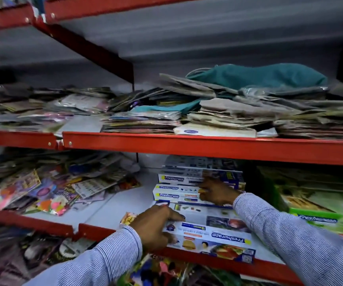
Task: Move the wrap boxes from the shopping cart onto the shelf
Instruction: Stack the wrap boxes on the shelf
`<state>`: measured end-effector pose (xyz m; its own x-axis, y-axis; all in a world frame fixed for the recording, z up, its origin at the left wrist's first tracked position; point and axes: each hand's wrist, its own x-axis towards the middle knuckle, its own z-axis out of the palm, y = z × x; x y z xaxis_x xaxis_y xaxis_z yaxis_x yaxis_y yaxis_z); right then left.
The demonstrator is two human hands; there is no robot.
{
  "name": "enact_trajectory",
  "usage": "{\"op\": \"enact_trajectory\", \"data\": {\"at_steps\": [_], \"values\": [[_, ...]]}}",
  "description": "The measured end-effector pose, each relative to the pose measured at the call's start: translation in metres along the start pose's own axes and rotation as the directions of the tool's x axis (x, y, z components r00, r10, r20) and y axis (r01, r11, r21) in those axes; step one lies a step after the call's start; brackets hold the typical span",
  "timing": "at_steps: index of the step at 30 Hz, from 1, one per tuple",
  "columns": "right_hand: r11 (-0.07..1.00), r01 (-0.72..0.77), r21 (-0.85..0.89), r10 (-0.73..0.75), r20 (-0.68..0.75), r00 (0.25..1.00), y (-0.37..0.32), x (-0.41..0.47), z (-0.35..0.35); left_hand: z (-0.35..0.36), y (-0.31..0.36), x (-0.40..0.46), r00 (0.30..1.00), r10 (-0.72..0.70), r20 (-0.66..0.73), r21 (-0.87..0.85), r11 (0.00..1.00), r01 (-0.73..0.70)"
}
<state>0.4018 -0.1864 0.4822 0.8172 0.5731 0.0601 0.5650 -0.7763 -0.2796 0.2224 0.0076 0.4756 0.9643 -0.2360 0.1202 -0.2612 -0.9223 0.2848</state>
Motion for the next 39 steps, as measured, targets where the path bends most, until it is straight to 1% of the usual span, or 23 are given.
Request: {"op": "enact_trajectory", "data": {"at_steps": [3, 7, 11, 13, 15, 19, 21, 22, 24, 26, 29, 31, 34, 36, 39], "values": [[0.999, -0.011, 0.041, 0.015, -0.083, 0.996, 0.011, -0.001, 0.005, 0.002, -0.005, 0.009, 1.000, 0.015, 0.009, -0.003, 1.000, -0.015], [1.000, 0.026, 0.002, -0.025, -0.230, 0.973, 0.018, -0.005, 0.001, 0.002, -0.007, 0.026, 1.000, 0.012, 0.021, 0.009, 1.000, -0.012], [0.999, 0.024, 0.032, -0.016, -0.253, 0.967, 0.019, -0.010, -0.016, -0.006, -0.003, 0.053, 1.000, 0.028, 0.013, -0.010, 1.000, -0.028], [0.998, 0.040, 0.042, -0.027, -0.275, 0.961, 0.018, -0.014, -0.027, -0.008, -0.001, 0.068, 1.000, 0.015, -0.009, -0.035, 0.999, -0.015], [0.997, 0.066, 0.033, -0.056, -0.259, 0.964, 0.015, -0.023, -0.036, -0.007, -0.001, 0.083, 0.999, -0.016, -0.046, -0.061, 0.998, 0.013], [0.998, 0.056, -0.012, -0.056, -0.078, 0.995, 0.014, -0.043, -0.042, 0.011, -0.006, 0.109, 0.991, -0.013, -0.133, -0.049, 0.999, 0.007], [0.998, 0.019, -0.055, -0.020, -0.003, 1.000, 0.017, -0.052, -0.036, 0.023, -0.009, 0.115, 0.988, 0.008, -0.156, 0.041, 0.999, -0.002], [0.997, -0.004, -0.076, 0.005, 0.009, 1.000, 0.018, -0.056, -0.031, 0.028, -0.011, 0.117, 0.985, 0.020, -0.170, 0.108, 0.994, -0.001], [0.996, -0.040, -0.085, 0.038, -0.033, 0.999, 0.021, -0.063, -0.023, 0.037, -0.014, 0.117, 0.978, 0.043, -0.203, 0.171, 0.985, -0.008], [0.996, -0.045, -0.071, 0.039, -0.077, 0.996, 0.021, -0.064, -0.016, 0.042, -0.017, 0.114, 0.967, 0.075, -0.242, 0.149, 0.988, -0.039], [0.994, -0.060, -0.090, 0.053, -0.080, 0.995, 0.020, -0.063, -0.011, 0.047, -0.020, 0.111, 0.951, 0.095, -0.293, 0.118, 0.991, -0.063], [0.992, -0.067, -0.105, 0.059, -0.079, 0.995, 0.020, -0.063, -0.008, 0.049, -0.021, 0.111, 0.948, 0.102, -0.300, 0.122, 0.990, -0.068], [0.991, -0.071, -0.118, 0.060, -0.087, 0.994, 0.020, -0.063, -0.004, 0.053, -0.020, 0.110, 0.954, 0.087, -0.288, 0.157, 0.987, -0.043], [0.986, -0.083, -0.143, 0.070, -0.098, 0.993, 0.019, -0.066, -0.002, 0.055, -0.018, 0.106, 0.965, 0.055, -0.256, 0.225, 0.974, 0.005], [0.967, -0.051, -0.251, 0.018, -0.132, 0.991, 0.015, -0.079, 0.008, 0.064, -0.011, 0.088, 0.965, 0.030, -0.262, 0.321, 0.945, 0.058]]}}
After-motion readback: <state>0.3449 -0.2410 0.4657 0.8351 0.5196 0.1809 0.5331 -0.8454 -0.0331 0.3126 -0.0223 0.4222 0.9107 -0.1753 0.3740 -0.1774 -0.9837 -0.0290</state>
